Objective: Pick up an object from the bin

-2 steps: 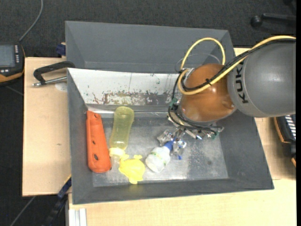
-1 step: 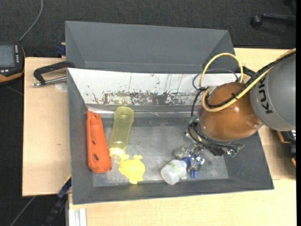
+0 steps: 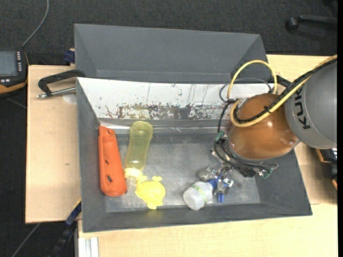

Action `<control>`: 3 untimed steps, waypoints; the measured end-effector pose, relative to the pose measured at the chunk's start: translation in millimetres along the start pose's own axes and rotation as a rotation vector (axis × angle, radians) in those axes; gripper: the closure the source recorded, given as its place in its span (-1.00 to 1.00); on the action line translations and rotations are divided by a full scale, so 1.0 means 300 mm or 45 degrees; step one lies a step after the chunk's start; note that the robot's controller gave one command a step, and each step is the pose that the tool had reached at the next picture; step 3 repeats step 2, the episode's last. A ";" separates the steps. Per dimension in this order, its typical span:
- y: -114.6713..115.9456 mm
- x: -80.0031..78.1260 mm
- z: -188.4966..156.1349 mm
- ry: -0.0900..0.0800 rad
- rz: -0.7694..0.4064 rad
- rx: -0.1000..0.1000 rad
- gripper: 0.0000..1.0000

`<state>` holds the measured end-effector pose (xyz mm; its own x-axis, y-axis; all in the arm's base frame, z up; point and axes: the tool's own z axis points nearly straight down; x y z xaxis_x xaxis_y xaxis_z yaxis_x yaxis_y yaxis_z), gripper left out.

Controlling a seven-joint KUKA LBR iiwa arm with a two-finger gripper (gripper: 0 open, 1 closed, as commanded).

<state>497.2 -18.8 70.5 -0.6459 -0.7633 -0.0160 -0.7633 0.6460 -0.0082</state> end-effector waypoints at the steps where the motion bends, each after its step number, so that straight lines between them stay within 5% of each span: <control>1: -0.013 0.016 0.000 -0.002 -0.020 0.001 1.00; 3: -0.031 -0.011 0.000 -0.006 -0.046 0.003 1.00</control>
Offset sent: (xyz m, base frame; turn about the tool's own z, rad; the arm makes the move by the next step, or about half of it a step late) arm 0.0101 -0.0030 -0.0005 -0.0434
